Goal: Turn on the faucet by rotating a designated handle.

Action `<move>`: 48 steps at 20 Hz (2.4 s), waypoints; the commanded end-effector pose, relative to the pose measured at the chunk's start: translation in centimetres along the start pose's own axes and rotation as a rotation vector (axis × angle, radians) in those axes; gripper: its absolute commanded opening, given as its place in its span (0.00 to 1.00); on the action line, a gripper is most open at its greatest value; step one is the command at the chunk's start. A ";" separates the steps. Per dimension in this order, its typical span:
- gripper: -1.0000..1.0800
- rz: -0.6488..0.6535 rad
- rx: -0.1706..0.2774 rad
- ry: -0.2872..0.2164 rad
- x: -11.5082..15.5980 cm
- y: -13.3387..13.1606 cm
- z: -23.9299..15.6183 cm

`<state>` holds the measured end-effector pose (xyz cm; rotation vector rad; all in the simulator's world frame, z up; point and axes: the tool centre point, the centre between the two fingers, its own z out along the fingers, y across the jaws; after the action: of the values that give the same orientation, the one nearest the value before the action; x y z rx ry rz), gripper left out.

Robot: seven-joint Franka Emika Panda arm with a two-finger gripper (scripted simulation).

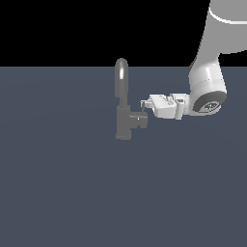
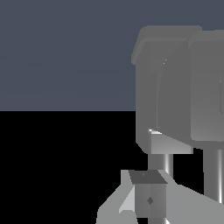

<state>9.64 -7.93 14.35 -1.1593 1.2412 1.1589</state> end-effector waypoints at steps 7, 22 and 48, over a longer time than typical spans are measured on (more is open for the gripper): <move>0.00 0.000 0.000 0.000 -0.3 1.5 0.0; 0.00 -0.001 0.001 -0.001 -1.2 5.0 0.1; 0.00 -0.011 0.001 0.001 4.9 10.2 0.1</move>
<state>0.80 -7.20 12.55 -1.1878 1.2010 1.1223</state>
